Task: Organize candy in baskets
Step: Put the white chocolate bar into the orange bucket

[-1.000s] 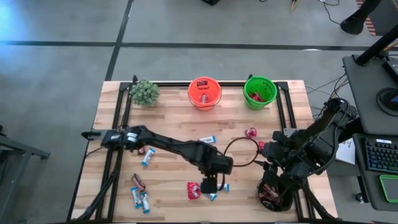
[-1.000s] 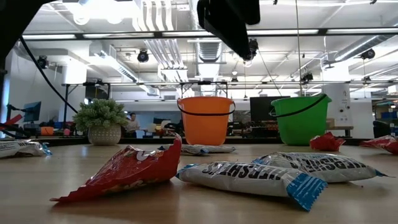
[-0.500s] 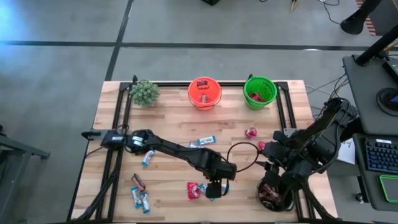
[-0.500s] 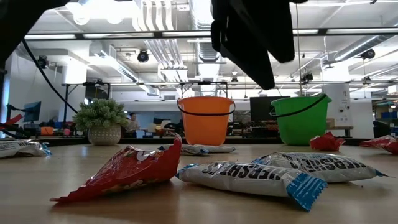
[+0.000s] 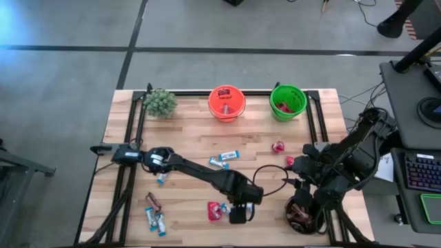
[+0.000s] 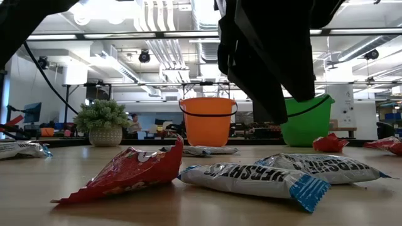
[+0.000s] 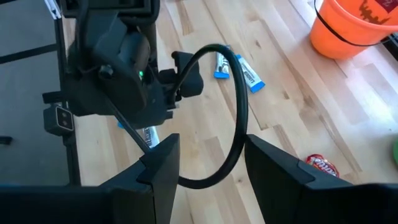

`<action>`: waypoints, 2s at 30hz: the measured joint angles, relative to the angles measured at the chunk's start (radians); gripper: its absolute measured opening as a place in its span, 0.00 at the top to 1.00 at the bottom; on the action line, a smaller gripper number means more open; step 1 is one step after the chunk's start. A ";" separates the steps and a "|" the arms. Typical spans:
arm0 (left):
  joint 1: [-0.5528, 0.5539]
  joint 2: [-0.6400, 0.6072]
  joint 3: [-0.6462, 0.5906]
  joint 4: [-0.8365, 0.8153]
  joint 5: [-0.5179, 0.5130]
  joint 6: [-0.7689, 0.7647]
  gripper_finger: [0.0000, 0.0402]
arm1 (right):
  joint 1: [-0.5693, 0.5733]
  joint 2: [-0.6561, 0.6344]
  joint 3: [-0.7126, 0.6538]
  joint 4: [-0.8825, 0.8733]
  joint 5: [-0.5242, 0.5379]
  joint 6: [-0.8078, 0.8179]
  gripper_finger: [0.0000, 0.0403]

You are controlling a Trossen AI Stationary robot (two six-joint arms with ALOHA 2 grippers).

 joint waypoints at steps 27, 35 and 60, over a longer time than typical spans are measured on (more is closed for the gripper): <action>0.003 0.003 -0.084 0.083 -0.003 -0.023 0.42 | 0.000 0.000 0.061 0.006 -0.003 0.000 0.58; 0.004 0.001 -0.143 0.112 0.002 -0.033 0.42 | 0.000 0.000 0.088 0.009 -0.002 0.000 0.58; 0.012 -0.004 -0.216 0.215 0.000 -0.079 0.60 | 0.000 0.000 0.089 0.009 0.000 -0.001 0.58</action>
